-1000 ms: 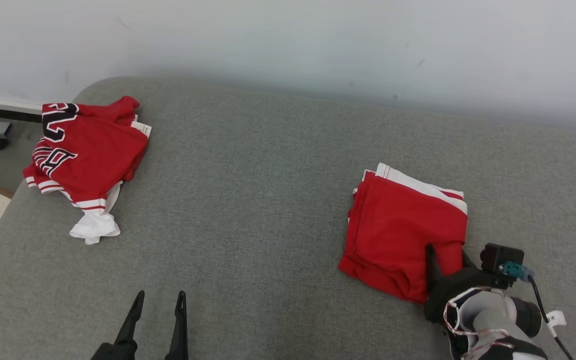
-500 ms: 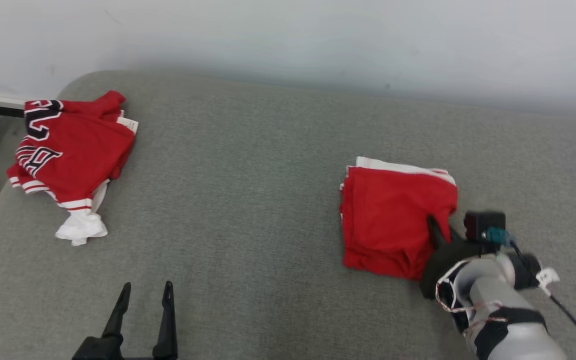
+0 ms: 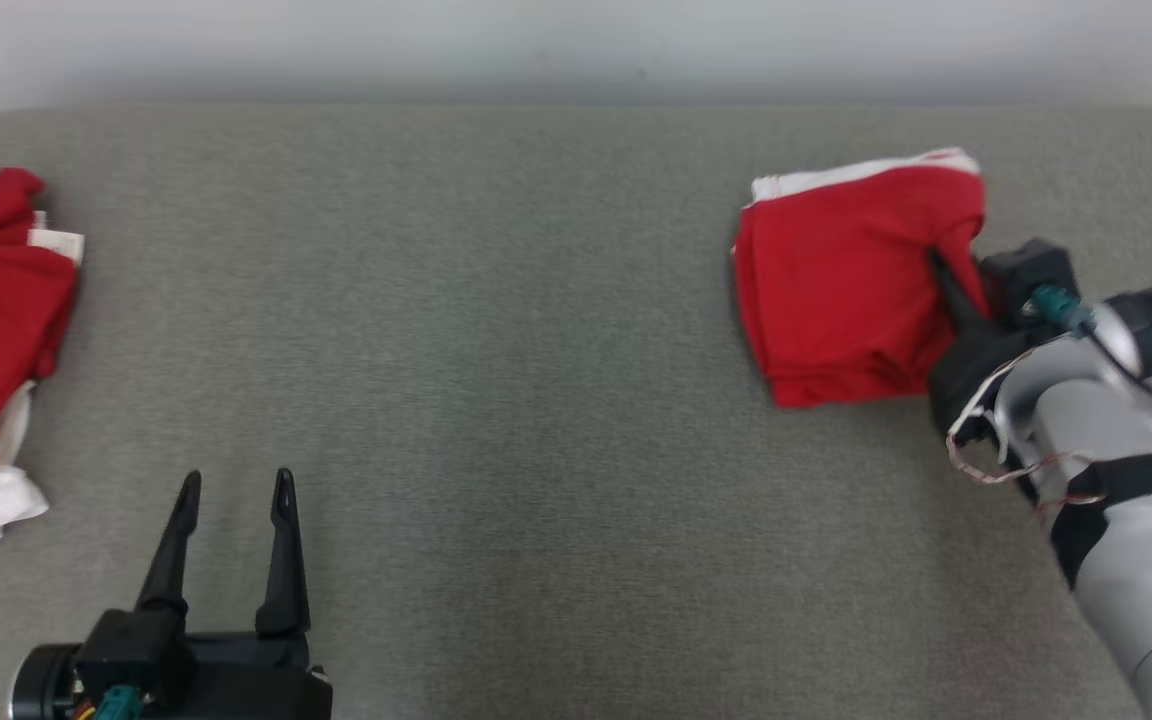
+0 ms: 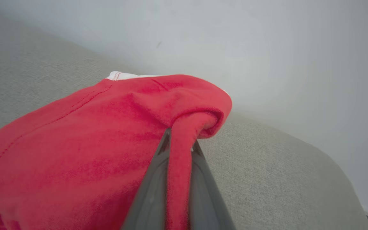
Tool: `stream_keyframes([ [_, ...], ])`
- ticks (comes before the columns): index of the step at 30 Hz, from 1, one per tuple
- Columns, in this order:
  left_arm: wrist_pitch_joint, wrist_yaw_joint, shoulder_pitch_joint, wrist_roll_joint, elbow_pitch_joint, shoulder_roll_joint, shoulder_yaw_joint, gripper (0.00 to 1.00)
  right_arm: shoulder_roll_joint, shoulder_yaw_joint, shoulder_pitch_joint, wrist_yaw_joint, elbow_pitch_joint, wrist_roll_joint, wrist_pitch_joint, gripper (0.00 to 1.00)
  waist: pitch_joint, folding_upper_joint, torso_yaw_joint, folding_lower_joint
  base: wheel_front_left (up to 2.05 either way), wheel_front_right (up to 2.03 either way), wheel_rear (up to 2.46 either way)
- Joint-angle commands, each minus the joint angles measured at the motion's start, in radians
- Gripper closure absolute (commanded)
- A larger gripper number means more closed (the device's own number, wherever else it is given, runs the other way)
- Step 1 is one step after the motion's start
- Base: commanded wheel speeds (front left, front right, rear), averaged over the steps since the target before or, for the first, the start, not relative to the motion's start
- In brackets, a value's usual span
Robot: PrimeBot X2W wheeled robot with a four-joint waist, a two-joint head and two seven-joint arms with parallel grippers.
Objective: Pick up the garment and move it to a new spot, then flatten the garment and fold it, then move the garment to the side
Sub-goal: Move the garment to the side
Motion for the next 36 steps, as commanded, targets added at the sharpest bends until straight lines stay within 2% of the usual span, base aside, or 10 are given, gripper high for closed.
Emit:
stream_keyframes([
  [1,-0.001,-0.006,-0.024,0.012,-0.014,0.005,0.008,0.00,-0.024,0.020,-0.033,-0.002,0.006,-0.008,-0.002,1.00,0.086,-0.0002,-0.086,-0.0002,0.00,0.00,0.00],
  [9,-0.001,-0.023,-0.068,0.041,-0.076,0.046,0.026,0.00,-0.118,0.125,-0.171,-0.002,0.052,0.027,-0.002,1.00,0.187,-0.0002,-0.158,-0.0002,0.00,0.00,0.00],
  [22,-0.001,-0.032,-0.072,0.045,-0.176,0.116,0.062,0.00,-0.249,0.230,-0.334,-0.002,0.089,0.010,0.010,1.00,0.283,-0.0002,-0.224,-0.0002,0.00,0.00,0.00],
  [28,-0.001,-0.030,-0.064,0.050,-0.208,0.132,0.063,0.00,-0.290,0.242,-0.378,-0.002,0.104,0.002,0.019,1.00,0.307,-0.0002,-0.229,-0.0002,0.00,0.00,0.00],
  [36,-0.001,-0.031,-0.054,0.054,-0.227,0.133,0.068,0.00,-0.293,0.264,-0.406,-0.002,0.109,-0.017,0.015,1.00,0.319,-0.0002,-0.226,-0.0002,0.00,0.00,0.00],
])
